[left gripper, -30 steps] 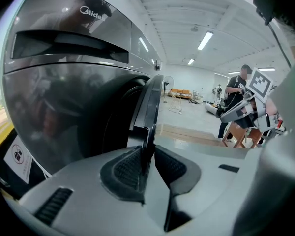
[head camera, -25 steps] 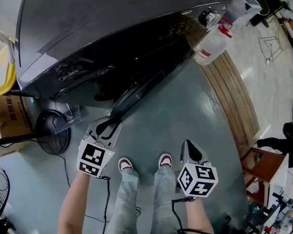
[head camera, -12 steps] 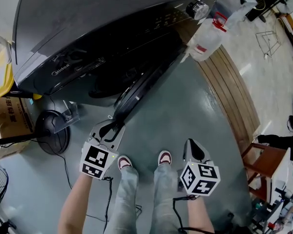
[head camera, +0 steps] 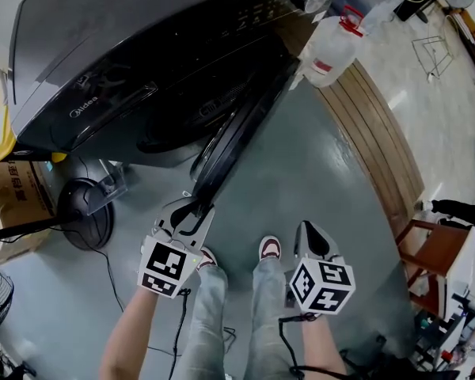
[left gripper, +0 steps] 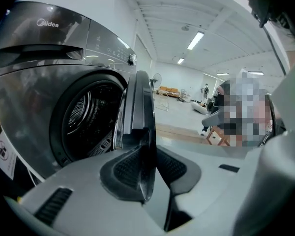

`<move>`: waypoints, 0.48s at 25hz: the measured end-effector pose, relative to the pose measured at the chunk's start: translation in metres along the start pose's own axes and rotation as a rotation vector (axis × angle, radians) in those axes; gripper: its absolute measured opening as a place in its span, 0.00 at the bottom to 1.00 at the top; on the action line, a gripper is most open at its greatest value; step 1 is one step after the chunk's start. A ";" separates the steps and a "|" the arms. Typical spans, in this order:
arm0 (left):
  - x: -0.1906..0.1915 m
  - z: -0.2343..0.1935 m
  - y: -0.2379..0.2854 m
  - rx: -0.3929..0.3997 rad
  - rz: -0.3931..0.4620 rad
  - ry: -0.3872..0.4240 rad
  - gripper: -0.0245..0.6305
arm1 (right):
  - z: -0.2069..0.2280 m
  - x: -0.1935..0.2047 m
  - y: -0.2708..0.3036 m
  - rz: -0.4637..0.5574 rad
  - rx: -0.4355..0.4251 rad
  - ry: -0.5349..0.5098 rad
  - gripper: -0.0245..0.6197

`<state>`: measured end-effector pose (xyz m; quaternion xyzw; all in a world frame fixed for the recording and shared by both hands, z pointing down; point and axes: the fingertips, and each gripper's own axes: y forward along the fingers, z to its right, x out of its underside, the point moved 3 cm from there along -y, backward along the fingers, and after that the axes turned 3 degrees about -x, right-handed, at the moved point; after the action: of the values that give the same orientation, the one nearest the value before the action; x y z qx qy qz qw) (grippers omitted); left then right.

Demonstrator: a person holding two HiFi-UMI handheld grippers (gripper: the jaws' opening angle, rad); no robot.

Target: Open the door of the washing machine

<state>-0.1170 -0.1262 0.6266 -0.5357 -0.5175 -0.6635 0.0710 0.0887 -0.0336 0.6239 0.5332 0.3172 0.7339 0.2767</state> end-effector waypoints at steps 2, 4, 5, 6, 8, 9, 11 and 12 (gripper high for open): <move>0.000 0.006 0.002 0.014 -0.003 -0.008 0.17 | 0.000 0.001 -0.001 -0.003 0.002 0.000 0.05; 0.000 0.011 0.003 0.029 -0.008 -0.013 0.17 | 0.002 0.001 -0.002 -0.003 0.005 -0.001 0.05; 0.000 0.014 0.003 0.035 -0.011 -0.015 0.17 | 0.003 0.001 -0.003 -0.001 0.008 -0.002 0.05; 0.000 0.016 0.004 0.040 -0.014 -0.016 0.18 | 0.004 0.000 -0.004 0.001 0.011 -0.003 0.05; 0.001 0.020 0.004 0.043 -0.019 -0.018 0.18 | 0.008 0.000 -0.006 0.007 0.019 -0.001 0.05; 0.001 0.023 0.005 0.043 -0.021 -0.019 0.18 | 0.010 0.000 -0.008 0.009 0.023 0.000 0.05; 0.001 0.027 0.006 0.040 -0.023 -0.025 0.18 | 0.014 0.001 -0.010 0.014 0.031 0.006 0.05; 0.001 0.029 0.006 0.039 -0.024 -0.029 0.18 | 0.016 0.002 -0.012 0.016 0.035 0.010 0.05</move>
<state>-0.0947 -0.1066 0.6277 -0.5377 -0.5375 -0.6462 0.0660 0.1043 -0.0219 0.6197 0.5367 0.3271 0.7330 0.2601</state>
